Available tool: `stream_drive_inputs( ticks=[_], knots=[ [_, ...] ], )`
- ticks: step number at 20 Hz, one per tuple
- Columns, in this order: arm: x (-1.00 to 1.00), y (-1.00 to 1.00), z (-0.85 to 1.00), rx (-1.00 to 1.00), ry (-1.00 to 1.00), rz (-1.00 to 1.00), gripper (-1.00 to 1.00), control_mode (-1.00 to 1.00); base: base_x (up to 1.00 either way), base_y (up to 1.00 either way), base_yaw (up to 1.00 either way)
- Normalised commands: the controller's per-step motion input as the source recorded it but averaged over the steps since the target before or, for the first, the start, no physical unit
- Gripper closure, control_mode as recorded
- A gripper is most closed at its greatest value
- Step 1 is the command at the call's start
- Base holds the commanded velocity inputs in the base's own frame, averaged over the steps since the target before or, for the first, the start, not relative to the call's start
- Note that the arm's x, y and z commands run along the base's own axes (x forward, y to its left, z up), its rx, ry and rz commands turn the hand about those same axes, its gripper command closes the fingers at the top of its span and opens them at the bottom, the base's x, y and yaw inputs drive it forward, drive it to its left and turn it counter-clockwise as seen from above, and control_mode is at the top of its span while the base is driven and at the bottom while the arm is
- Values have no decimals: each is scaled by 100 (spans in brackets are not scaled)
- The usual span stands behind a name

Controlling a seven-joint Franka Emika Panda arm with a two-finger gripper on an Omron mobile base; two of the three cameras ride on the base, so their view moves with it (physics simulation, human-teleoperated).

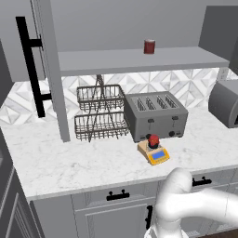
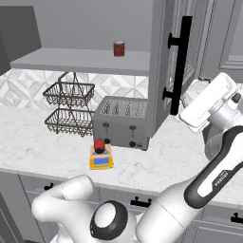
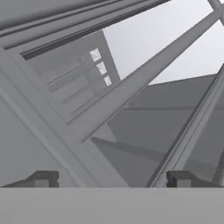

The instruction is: Pick the jam and place it on the digital scale for weighing, and close the cabinet.

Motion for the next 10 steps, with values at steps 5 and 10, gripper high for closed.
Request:
stream_drive_inputs(
  ticks=[5, 10],
  knots=[
    [12, 78, 0, -11, 10, -7, -100, -100, 0, 0, 0],
    [26, 70, 0, -8, 11, -10, -100, -100, 0, 0, 0]
  ],
)
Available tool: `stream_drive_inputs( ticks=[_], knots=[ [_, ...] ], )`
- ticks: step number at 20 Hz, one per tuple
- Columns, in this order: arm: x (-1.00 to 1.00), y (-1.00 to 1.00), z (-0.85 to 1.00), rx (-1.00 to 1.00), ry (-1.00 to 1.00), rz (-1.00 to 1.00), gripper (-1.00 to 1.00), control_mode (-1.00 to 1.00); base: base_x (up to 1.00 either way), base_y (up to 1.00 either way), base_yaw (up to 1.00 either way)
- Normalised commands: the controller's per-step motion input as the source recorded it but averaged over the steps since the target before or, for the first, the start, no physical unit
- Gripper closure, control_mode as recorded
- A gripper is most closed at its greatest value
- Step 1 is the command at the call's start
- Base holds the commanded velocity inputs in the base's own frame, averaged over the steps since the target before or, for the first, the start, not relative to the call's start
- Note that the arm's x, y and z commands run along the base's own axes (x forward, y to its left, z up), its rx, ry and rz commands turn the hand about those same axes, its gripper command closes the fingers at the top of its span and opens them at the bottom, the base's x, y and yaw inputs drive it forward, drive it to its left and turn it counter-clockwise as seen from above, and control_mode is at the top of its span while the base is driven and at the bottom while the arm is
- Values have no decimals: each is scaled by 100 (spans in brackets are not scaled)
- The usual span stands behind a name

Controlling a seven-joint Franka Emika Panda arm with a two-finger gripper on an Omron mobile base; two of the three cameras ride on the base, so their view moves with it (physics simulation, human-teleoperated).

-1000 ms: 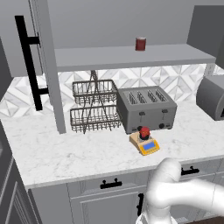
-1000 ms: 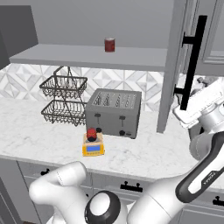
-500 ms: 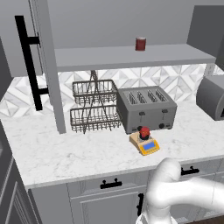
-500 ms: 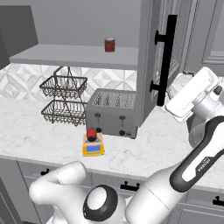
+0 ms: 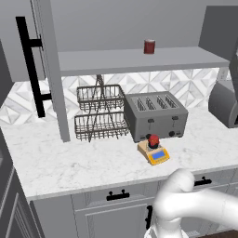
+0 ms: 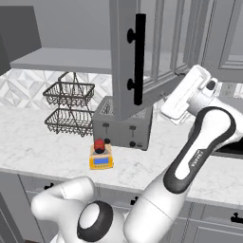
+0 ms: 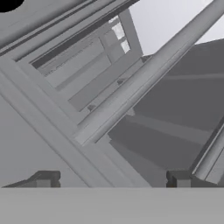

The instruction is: Pick the jam and place it on the digital scale for weighing, and close the cabinet.

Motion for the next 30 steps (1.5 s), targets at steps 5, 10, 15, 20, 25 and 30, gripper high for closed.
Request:
stream_drive_inputs(
  ticks=[5, 10, 15, 20, 25, 30],
  knots=[
    [38, 59, 0, -8, 13, -13, -100, -100, 0, 0, 0],
    [39, 55, 0, -8, 13, -16, -100, -100, 0, 0, 0],
    [37, 50, 0, -7, 11, -20, -100, -100, 0, 0, 0],
    [41, 51, 0, -7, 9, -24, -100, -100, 0, 0, 0],
    [48, 57, 0, -6, 5, -25, -100, -100, 0, 0, 0],
    [50, 49, 0, -2, 3, -23, -100, -100, 0, 0, 0]
  ],
)
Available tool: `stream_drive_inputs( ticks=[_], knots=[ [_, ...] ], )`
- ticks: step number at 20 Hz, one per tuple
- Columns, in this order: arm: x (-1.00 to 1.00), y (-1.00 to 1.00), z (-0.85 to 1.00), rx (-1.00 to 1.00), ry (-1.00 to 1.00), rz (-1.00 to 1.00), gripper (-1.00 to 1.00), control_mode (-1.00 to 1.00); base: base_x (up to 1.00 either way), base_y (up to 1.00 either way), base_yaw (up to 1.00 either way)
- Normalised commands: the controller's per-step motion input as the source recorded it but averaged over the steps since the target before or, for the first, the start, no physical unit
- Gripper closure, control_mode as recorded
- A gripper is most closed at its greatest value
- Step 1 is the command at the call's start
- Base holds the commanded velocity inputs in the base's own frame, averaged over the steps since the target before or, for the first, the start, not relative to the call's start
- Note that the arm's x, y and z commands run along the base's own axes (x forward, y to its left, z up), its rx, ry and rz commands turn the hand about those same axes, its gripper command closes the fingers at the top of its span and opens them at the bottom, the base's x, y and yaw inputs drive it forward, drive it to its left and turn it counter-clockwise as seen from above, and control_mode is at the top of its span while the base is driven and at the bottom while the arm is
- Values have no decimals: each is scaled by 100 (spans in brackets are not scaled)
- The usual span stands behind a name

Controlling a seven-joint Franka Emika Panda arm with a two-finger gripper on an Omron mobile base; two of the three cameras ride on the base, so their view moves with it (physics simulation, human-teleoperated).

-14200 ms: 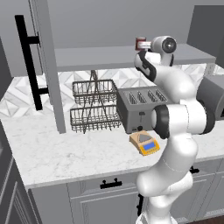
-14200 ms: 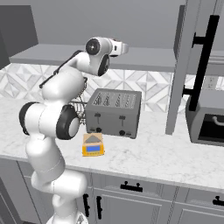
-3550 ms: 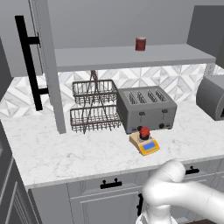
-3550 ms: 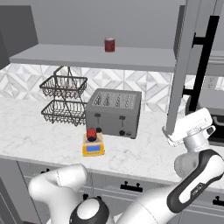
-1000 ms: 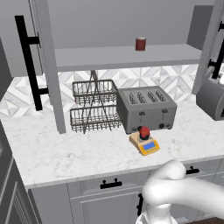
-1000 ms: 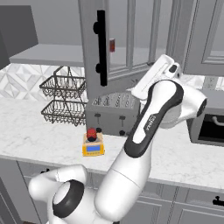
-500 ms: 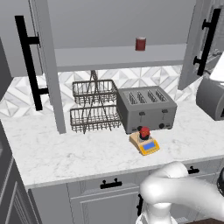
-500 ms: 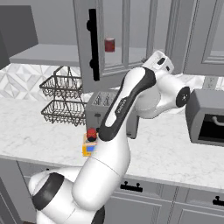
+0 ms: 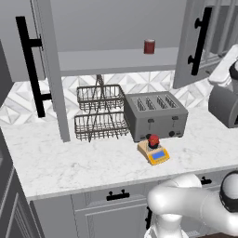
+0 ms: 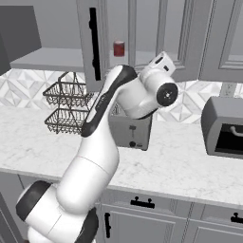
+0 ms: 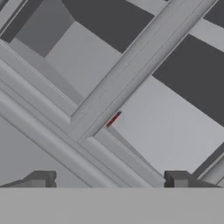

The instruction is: Pick the jam and place it on the digital scale for weighing, and close the cabinet.

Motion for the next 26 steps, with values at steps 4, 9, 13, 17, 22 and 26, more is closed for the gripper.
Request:
stream_drive_inputs(
  ticks=[4, 9, 13, 17, 22, 26],
  knots=[
    [55, 48, 0, 0, 0, -21, -100, -100, 0, 0, 0],
    [54, 40, -2, 0, 1, -19, -100, -100, 0, 0, 0],
    [55, 29, 0, 0, 1, -16, -100, -100, 0, 0, 0],
    [54, 13, 0, 0, 1, -13, -100, -100, 0, 0, 0],
    [48, 10, 0, 0, 3, -11, -100, -100, 0, 0, 0],
    [46, 0, 0, 0, 7, -8, -100, -100, 0, 0, 0]
  ],
)
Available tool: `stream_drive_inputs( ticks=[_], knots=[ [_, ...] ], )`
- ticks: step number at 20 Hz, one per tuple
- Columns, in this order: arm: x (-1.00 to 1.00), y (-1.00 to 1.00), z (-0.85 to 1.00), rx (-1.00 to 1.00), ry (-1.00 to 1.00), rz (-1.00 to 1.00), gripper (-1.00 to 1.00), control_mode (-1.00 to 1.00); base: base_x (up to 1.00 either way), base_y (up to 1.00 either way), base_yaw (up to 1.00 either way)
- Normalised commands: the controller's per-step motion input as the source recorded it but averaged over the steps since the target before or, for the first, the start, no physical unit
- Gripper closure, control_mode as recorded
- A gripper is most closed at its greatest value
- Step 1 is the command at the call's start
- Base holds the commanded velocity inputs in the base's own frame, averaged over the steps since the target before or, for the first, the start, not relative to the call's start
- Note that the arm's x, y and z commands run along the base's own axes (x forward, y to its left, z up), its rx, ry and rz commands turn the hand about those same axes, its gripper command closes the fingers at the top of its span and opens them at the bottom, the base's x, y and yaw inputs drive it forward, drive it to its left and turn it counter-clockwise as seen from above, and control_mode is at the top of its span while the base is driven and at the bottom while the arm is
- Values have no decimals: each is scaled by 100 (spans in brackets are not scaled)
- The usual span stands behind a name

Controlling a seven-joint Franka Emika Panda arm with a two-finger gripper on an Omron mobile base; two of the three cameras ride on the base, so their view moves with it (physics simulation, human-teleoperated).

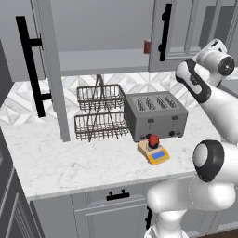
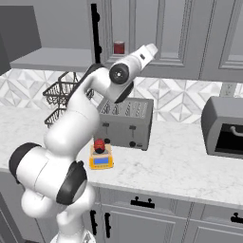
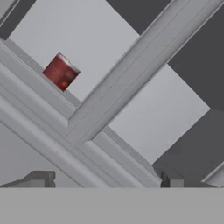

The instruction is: Pick the jam and place it on the digital scale for weighing, and close the cabinet.

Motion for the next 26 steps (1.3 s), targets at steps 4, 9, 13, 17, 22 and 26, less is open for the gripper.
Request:
stream_drive_inputs(
  ticks=[4, 9, 13, 17, 22, 26],
  knots=[
    [43, 2, -8, 0, 9, -7, -100, -100, 0, 0, 0],
    [9, 9, -49, -3, 13, -4, -100, -100, 0, 0, 0],
    [-19, -1, -69, -4, 10, 0, -100, -100, 0, 0, 0],
    [-90, -4, -33, 0, 1, -6, -100, -100, 0, 0, 0],
    [-100, 1, 0, 0, 0, -1, -100, -100, 0, 0, 0],
    [-86, 34, -5, -12, 3, 0, -100, -100, 0, 0, 0]
  ],
)
